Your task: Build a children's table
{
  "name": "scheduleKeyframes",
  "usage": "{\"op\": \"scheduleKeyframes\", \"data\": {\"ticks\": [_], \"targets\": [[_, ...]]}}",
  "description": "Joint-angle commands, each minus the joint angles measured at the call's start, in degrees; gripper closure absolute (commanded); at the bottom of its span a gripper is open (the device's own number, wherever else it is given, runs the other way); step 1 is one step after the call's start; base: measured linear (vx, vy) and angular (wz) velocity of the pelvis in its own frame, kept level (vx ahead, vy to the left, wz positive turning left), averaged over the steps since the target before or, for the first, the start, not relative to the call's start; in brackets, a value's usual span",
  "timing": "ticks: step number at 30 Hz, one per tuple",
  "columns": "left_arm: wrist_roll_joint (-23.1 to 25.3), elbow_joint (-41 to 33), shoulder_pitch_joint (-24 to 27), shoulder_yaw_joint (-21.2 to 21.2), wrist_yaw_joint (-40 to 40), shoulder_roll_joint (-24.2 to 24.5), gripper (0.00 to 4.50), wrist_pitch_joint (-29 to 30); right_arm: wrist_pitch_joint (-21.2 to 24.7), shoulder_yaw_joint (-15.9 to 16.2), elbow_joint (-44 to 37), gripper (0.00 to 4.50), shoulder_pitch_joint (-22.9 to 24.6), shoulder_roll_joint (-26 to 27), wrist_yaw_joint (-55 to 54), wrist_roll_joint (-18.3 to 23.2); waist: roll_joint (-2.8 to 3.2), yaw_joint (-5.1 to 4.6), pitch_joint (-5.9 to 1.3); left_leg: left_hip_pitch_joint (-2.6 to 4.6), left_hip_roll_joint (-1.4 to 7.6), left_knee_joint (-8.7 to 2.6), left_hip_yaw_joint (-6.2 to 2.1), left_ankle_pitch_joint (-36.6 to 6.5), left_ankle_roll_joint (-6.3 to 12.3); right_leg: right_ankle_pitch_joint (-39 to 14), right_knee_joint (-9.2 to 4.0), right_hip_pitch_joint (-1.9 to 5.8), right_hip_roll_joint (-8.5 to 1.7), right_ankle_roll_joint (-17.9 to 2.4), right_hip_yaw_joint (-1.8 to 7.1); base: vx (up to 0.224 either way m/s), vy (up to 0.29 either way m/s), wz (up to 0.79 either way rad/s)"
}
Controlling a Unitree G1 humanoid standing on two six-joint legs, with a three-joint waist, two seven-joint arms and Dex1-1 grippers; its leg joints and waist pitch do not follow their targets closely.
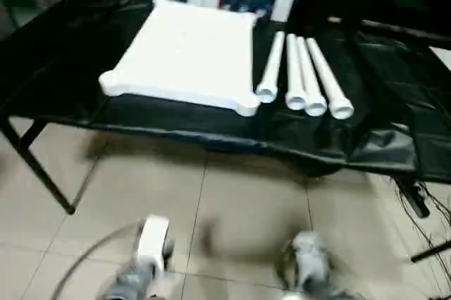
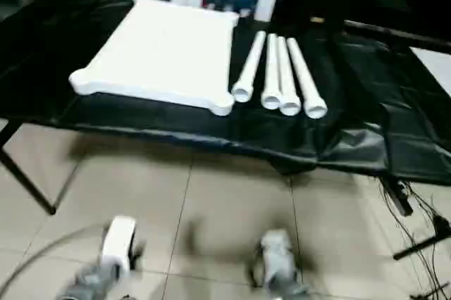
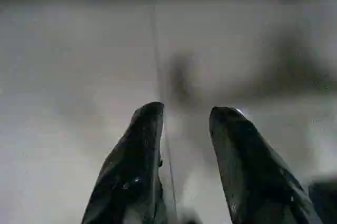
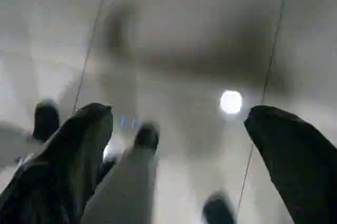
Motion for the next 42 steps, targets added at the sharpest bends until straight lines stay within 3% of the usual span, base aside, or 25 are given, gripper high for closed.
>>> {"op": "scheduleKeyframes", "data": {"ticks": [1,3,4,6,8,14,18,20,21,23,24,25,26,27,29,31,33,34,35,36,37,38,39,41,42], "targets": [[-1.7,-6.0,2.1,-0.1,-4.0,-0.1,2.47,-3.9,-1.9,1.2,-9.2,0.00,3.7,-1.0,4.3,1.2,0.20,0.40,-2.45,0.84,5.17,-3.64,-1.80,0.3,9.47,13.5,-2.65,1.91,-6.03,-14.7,3.25,0.000,0.000,0.00],[-1.9,-9.4,3.3,-0.4,-4.7,0.4,2.42,-4.4,-1.3,1.7,-15.7,0.00,6.4,-1.5,5.9,2.1,-0.05,0.58,-2.40,1.02,5.21,-3.70,-1.74,-1.2,9.56,12.3,-2.77,1.73,-5.71,-14.0,3.33,0.000,0.000,0.00],[-4.0,-23.5,8.9,-1.8,-8.4,1.4,2.30,-5.3,3.2,1.7,-38.4,0.00,15.5,-3.7,10.3,7.8,-0.29,1.45,-1.84,0.73,5.66,-4.09,-2.13,-3.6,9.36,10.4,-3.17,2.23,-6.02,-12.9,3.40,0.000,0.000,0.00],[-5.0,-30.3,11.6,-2.4,-9.6,1.8,2.19,-5.4,5.2,1.8,-47.4,0.00,19.1,-4.9,11.9,10.1,-0.28,1.48,-1.78,0.95,5.89,-4.58,-2.19,-7.7,8.27,7.0,-3.41,1.77,-5.64,-11.7,3.37,0.000,0.000,0.00],[-9.2,-46.2,16.6,-3.5,-10.8,2.3,1.99,-2.2,9.0,1.6,-63.7,0.00,24.7,-8.1,14.2,15.1,0.66,1.45,-1.21,0.87,6.00,-5.36,-2.28,-11.9,5.52,0.9,-4.05,1.63,-5.42,-11.4,3.57,0.000,0.000,0.00],[-14.3,-67.4,15.0,-1.3,-5.3,-0.1,1.58,11.6,19.7,-5.1,-80.6,0.00,18.1,-6.6,2.6,13.9,0.29,0.18,-0.69,0.76,5.03,-5.94,-2.48,-18.2,-1.45,-15.3,-5.31,0.83,-4.75,-7.5,3.74,0.000,0.000,0.00],[-7.1,-66.9,9.9,1.9,3.8,-1.8,1.58,12.4,23.4,-5.2,-78.5,0.00,10.1,-4.3,-8.7,4.6,-0.39,-0.48,-1.14,0.87,4.08,-5.17,-2.02,-10.6,-2.75,-10.7,-4.92,0.48,-4.03,-4.1,3.75,-0.013,-0.001,-0.01],[-9.7,-65.8,8.5,2.5,3.7,-1.9,1.58,12.0,24.1,-5.4,-75.3,0.00,8.3,-3.7,-11.1,5.6,-0.66,-0.40,-1.31,0.94,3.75,-4.97,-1.97,-8.5,-2.46,-7.3,-4.64,0.59,-3.89,-3.1,3.72,0.000,0.000,0.00],[-8.6,-65.1,7.9,2.3,3.8,-1.2,1.58,12.5,23.6,-5.9,-73.7,0.00,7.4,-2.8,-11.0,9.1,-2.19,-0.54,-1.45,0.81,3.75,-4.66,-1.90,-6.4,-2.00,-3.0,-4.31,0.79,-3.69,-3.0,3.61,0.000,0.000,0.00],[-7.0,-64.6,6.9,1.3,3.6,-0.3,1.58,12.7,24.5,-7.0,-72.5,0.00,5.6,-1.4,-12.2,13.4,-1.90,-0.39,-1.62,1.07,3.50,-4.39,-1.87,-3.8,-0.72,3.1,-3.50,0.65,-3.52,-3.2,3.58,0.000,0.000,0.00],[-5.3,-64.9,5.9,0.6,4.6,0.0,1.58,14.9,25.4,-6.1,-72.8,0.00,4.5,-0.9,-11.4,13.4,-0.14,-0.49,-2.20,1.19,3.47,-4.10,-2.17,0.2,-0.40,10.1,-2.47,0.94,-3.22,-4.2,3.47,0.000,0.000,0.00],[-4.3,-65.9,5.3,0.0,5.4,0.0,1.58,17.0,26.5,-5.5,-73.6,0.00,3.8,-0.9,-10.6,13.1,-0.67,-0.88,-2.75,1.41,3.69,-3.33,-2.26,6.6,-0.17,19.4,-1.81,1.10,-2.76,-5.4,3.24,0.000,0.000,0.00],[-4.6,-67.8,4.1,-0.7,5.5,-0.6,1.58,19.5,28.7,-5.4,-75.3,0.00,2.6,-0.8,-9.5,13.3,0.02,-0.93,-3.34,1.19,3.44,-2.89,-2.28,9.9,-0.08,23.7,-1.19,1.53,-2.53,-6.2,3.22,0.000,0.000,0.00],[-5.2,-68.6,3.2,-1.1,5.0,-0.9,1.58,20.8,29.4,-5.2,-76.2,0.00,1.8,-0.4,-8.7,13.8,-0.51,-1.04,-2.89,0.96,3.17,-2.77,-1.82,12.7,0.20,27.7,-1.14,1.52,-2.35,-7.5,3.26,0.000,0.000,0.00],[-5.1,-66.6,-1.5,-2.2,2.4,0.0,1.58,20.0,28.8,-2.9,-76.3,0.00,-0.9,1.4,-8.6,12.2,-1.37,-1.06,-1.66,1.15,3.21,-3.77,-1.32,1.3,-0.38,16.5,-2.26,1.57,-2.57,-8.2,3.57,0.000,0.000,0.00],[-5.3,-66.1,-2.1,-2.6,1.7,0.0,1.58,19.4,28.3,-2.3,-76.3,0.00,-0.7,1.9,-9.2,12.2,-0.17,-0.88,-1.24,2.41,3.51,-5.14,-1.17,-15.6,-2.01,-5.3,-4.11,1.98,-2.69,-8.3,3.28,0.000,0.000,0.00],[-5.1,-65.9,-1.1,-2.8,1.8,0.2,1.58,19.4,26.8,-0.5,-75.1,0.00,0.3,1.9,-9.2,11.7,0.11,-0.79,-1.01,3.20,3.32,-5.50,-0.94,-23.3,-2.15,-17.5,-5.99,2.62,-2.71,-8.2,3.14,0.000,0.000,0.00],[-4.7,-65.8,-0.9,-2.9,2.1,0.3,1.58,19.4,26.6,0.1,-74.3,0.00,0.3,1.5,-9.6,11.0,0.16,-0.79,-0.87,3.32,3.06,-5.45,-0.92,-24.2,-1.94,-22.4,-6.84,3.28,-2.81,-8.0,3.32,0.051,0.000,-0.01],[-4.5,-66.5,-0.4,-2.7,2.9,0.1,1.58,20.4,27.1,0.3,-74.1,0.00,0.2,1.2,-9.5,11.2,-0.04,0.06,-0.88,-0.59,2.02,-5.65,-2.16,-20.7,1.11,-23.8,-7.38,6.24,-4.36,-6.2,2.34,0.037,0.005,0.19],[-4.4,-67.3,-0.3,-2.6,3.4,-0.1,1.58,21.3,27.3,0.4,-74.3,0.00,0.1,1.0,-9.4,11.1,0.66,0.64,-1.60,-1.61,1.51,-5.29,-2.52,-16.0,3.81,-23.8,-8.22,7.91,-5.53,-4.3,1.63,0.037,0.005,0.19],[-4.2,-68.2,-0.1,-2.7,3.9,-0.4,1.58,22.4,27.5,0.2,-74.7,0.00,0.1,0.8,-8.9,11.3,1.48,0.61,-2.17,-1.83,1.04,-3.90,-3.47,-6.5,10.00,-18.3,-8.95,9.19,-6.02,-2.7,-0.83,0.050,0.010,0.48],[-4.2,-68.3,-0.2,-2.8,4.1,-0.5,1.58,22.8,27.5,-0.2,-74.7,0.00,0.0,1.0,-8.8,11.1,1.07,0.36,-2.23,-1.80,0.72,-3.66,-3.72,-4.0,11.70,-15.8,-9.03,9.20,-5.46,-3.0,-1.66,0.099,0.003,0.62],[-4.2,-68.3,-0.2,-2.9,4.1,-0.5,1.58,22.9,27.4,-0.4,-74.6,0.00,0.0,1.2,-8.7,11.0,1.85,0.36,-2.62,-1.90,0.32,-3.07,-4.57,1.4,15.01,-9.2,-8.43,10.01,-4.53,-3.9,-3.41,0.099,0.003,0.62],[-4.4,-67.0,-0.5,-2.5,4.0,0.0,1.58,22.2,27.1,0.8,-75.0,0.00,-0.2,0.9,-9.0,9.7,3.21,-0.30,-2.90,1.33,-0.33,-2.70,-7.26,11.8,21.95,-0.3,-5.91,9.11,-0.88,-5.0,-6.04,0.152,-0.003,0.64],[-4.3,-66.9,-0.5,-2.4,4.1,0.0,1.58,22.1,27.2,0.9,-75.1,0.00,-0.1,0.9,-8.9,9.7,4.54,-2.26,-3.69,8.35,3.48,-2.52,-8.97,15.7,23.12,-1.2,-2.08,3.39,0.84,-5.4,-5.20,0.176,-0.011,0.58]]}}
